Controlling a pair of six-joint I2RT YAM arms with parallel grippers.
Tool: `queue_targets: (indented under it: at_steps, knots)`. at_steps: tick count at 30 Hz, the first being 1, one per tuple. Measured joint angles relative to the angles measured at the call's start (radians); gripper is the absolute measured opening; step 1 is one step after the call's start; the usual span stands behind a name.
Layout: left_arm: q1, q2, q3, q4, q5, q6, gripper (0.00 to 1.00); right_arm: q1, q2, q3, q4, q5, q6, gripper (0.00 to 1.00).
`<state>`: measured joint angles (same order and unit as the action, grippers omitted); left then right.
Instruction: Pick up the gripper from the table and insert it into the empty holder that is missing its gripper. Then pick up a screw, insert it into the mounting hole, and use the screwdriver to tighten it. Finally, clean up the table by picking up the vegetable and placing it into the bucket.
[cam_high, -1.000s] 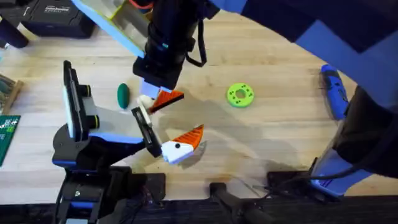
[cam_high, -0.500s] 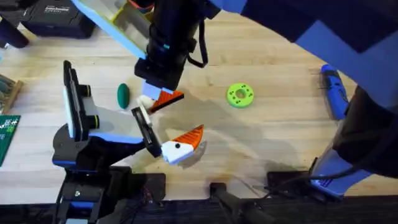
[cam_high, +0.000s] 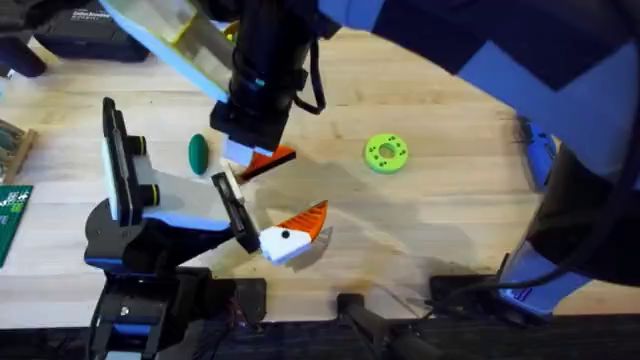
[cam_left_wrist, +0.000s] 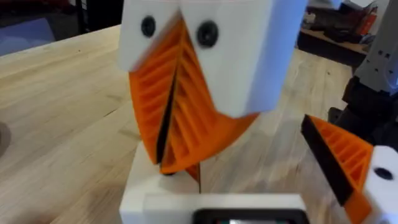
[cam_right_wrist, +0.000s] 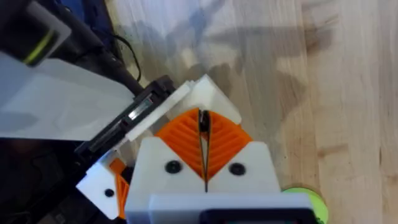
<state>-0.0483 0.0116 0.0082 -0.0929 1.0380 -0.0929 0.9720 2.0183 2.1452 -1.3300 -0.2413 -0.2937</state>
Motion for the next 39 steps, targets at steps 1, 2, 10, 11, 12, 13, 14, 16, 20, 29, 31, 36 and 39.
queue_targets:
  at_steps: [1,2,10,11,12,13,14,16,20,29,31,36,39]
  knots:
    - [0.0,0.0,0.0,0.0,0.002,0.0,0.986,0.003,0.002,0.0,0.001,0.0,0.0,0.007]
    - [0.0,0.0,0.0,0.0,0.006,0.001,0.986,0.004,0.005,0.0,0.002,0.0,-0.001,0.007]
    - [0.0,0.0,0.0,-0.001,0.01,0.003,0.985,0.005,0.01,0.0,0.004,0.0,-0.003,0.007]
    - [0.0,0.0,0.0,-0.001,0.009,0.003,0.985,0.005,0.01,0.0,0.004,0.0,-0.003,0.007]
    - [0.0,0.0,0.0,-0.001,0.009,0.003,0.985,0.005,0.01,0.0,0.004,0.0,-0.003,0.007]
    - [0.0,0.0,0.0,-0.001,0.009,0.003,0.985,0.005,0.01,0.0,0.004,0.0,-0.003,0.007]
    - [0.0,0.0,0.0,-0.001,0.01,0.003,0.985,0.005,0.01,0.0,0.004,0.0,-0.003,0.009]
    - [0.0,0.0,0.0,0.0,0.01,0.003,0.985,0.005,0.01,0.0,-0.001,0.0,0.0,0.194]
    - [0.0,0.0,0.0,-0.001,0.01,0.003,0.985,-0.007,0.01,0.001,-0.018,0.016,0.005,0.775]
    - [0.0,0.0,0.0,0.0,0.013,0.007,0.985,-0.15,-0.04,0.001,-0.042,-0.048,0.033,0.992]
    - [0.0,0.0,0.0,0.0,0.013,0.007,0.985,-0.209,-0.08,0.001,-0.072,-0.079,0.036,0.995]
    - [0.0,0.0,0.0,0.0,0.013,0.007,0.985,-0.365,-0.179,-0.034,-0.113,-0.148,0.031,0.994]
    - [0.0,0.0,0.0,0.0,0.013,0.007,0.985,-0.438,-0.249,-0.134,-0.095,-0.185,0.023,0.995]
